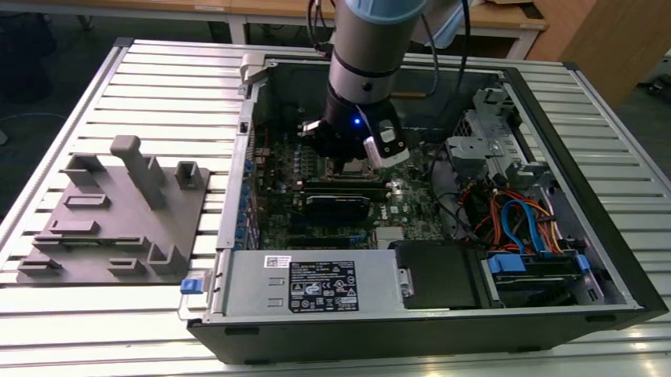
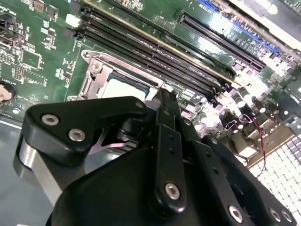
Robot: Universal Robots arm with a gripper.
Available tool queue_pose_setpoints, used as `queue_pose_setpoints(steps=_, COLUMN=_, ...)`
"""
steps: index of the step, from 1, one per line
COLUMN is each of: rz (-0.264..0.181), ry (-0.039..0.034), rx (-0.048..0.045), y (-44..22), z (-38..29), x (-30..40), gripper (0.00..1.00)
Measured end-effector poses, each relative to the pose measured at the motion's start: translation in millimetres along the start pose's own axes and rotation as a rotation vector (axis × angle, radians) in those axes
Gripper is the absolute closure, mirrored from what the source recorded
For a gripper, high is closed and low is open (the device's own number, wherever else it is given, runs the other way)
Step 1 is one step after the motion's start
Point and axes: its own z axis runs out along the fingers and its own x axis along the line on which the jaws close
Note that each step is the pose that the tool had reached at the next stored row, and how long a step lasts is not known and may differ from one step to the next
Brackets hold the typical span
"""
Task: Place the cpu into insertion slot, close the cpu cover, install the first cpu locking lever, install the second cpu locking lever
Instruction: 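Install the second cpu locking lever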
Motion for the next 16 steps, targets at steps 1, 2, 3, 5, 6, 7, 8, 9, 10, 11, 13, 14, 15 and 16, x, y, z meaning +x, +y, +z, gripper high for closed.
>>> queue_pose_setpoints(steps=1, rz=0.0, ry=0.0003, rx=-0.0052, y=-1.2, z=0.8, x=0.0, gripper=0.9)
queue_pose_setpoints(steps=2, rz=-0.001, ry=0.0005, rx=-0.01, y=-2.3, z=1.6, x=-0.1, gripper=0.9)
queue_pose_setpoints(steps=3, rz=-0.001, ry=0.0006, rx=-0.0144, y=-3.6, z=2.5, x=-0.1, gripper=0.9)
queue_pose_setpoints(steps=5, rz=-0.001, ry=0.0008, rx=-0.0208, y=-6.3, z=3.6, x=0.1, gripper=0.9)
queue_pose_setpoints(steps=6, rz=-0.002, ry=0.0009, rx=-0.0238, y=-7.5, z=4.2, x=0.6, gripper=0.9)
queue_pose_setpoints(steps=7, rz=-0.002, ry=0.0011, rx=-0.026, y=-8.4, z=4.5, x=1.4, gripper=0.9)
queue_pose_setpoints(steps=8, rz=-0.003, ry=0.0013, rx=-0.0281, y=-9.2, z=4.8, x=2.2, gripper=0.9)
queue_pose_setpoints(steps=9, rz=-0.004, ry=0.0015, rx=-0.0299, y=-9.8, z=5.0, x=3.3, gripper=0.9)
queue_pose_setpoints(steps=10, rz=-0.006, ry=0.0019, rx=-0.0319, y=-10.3, z=5.1, x=4.3, gripper=0.9)
queue_pose_setpoints(steps=11, rz=-0.008, ry=0.0022, rx=-0.0352, y=-10.7, z=5.1, x=5.0, gripper=0.9)
queue_pose_setpoints(steps=13, rz=-0.013, ry=0.0027, rx=-0.042, y=-11.7, z=5.3, x=5.4, gripper=0.9)
queue_pose_setpoints(steps=14, rz=-0.016, ry=0.002, rx=-0.0438, y=-12.3, z=5.5, x=5.5, gripper=0.9)
queue_pose_setpoints(steps=15, rz=-0.019, ry=0.0019, rx=-0.0444, y=-12.8, z=5.6, x=5.6, gripper=0.9)
queue_pose_setpoints(steps=16, rz=-0.022, ry=0.0021, rx=-0.0445, y=-13.0, z=6.0, x=5.6, gripper=0.9)
